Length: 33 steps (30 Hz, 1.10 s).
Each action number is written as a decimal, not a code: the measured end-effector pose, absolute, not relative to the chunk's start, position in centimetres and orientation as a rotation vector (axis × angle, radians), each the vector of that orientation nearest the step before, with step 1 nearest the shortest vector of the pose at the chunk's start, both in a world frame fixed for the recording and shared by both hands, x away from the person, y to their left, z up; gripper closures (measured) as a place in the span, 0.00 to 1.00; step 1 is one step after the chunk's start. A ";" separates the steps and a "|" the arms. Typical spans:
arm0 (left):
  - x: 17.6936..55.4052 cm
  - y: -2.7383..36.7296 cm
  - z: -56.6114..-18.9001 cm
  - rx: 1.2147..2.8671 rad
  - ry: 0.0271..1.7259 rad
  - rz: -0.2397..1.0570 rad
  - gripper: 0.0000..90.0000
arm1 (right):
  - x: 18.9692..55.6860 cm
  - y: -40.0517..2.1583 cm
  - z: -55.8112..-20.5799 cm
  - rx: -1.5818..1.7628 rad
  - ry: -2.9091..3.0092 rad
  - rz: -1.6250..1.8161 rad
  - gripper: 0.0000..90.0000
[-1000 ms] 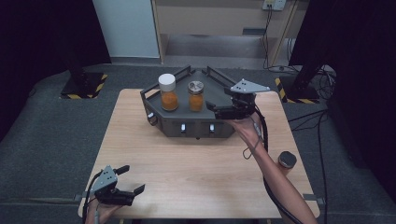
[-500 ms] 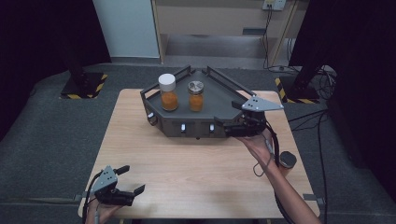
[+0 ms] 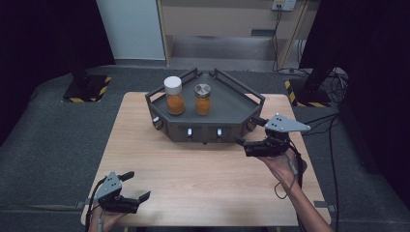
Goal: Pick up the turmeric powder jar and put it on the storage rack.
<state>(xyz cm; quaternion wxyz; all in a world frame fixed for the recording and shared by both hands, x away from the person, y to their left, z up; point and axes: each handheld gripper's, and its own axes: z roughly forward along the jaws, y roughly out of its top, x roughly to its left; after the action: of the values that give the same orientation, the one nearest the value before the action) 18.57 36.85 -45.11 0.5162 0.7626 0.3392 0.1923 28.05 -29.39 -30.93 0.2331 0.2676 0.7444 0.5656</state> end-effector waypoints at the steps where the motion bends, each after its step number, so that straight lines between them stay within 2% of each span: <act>1: 18.6 36.9 -45.1 1.832 0.815 0.461 0.03 | 27.9 -29.6 -31.0 0.734 2.042 1.548 0.13; 20: 18.6 36.9 -45.1 1.829 0.813 0.459 0.03 | 23.5 -33.1 -33.5 0.772 2.014 1.546 0.13; 33: 18.6 36.9 -45.1 1.831 0.814 0.458 0.03 | 22.0 -35.1 -35.8 0.820 1.996 1.575 0.12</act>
<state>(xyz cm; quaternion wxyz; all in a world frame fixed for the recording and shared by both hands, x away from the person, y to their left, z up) 18.61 36.87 -45.12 0.5167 0.7626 0.3392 0.1908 22.04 -35.08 -35.82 0.2329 0.2984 0.7267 0.5733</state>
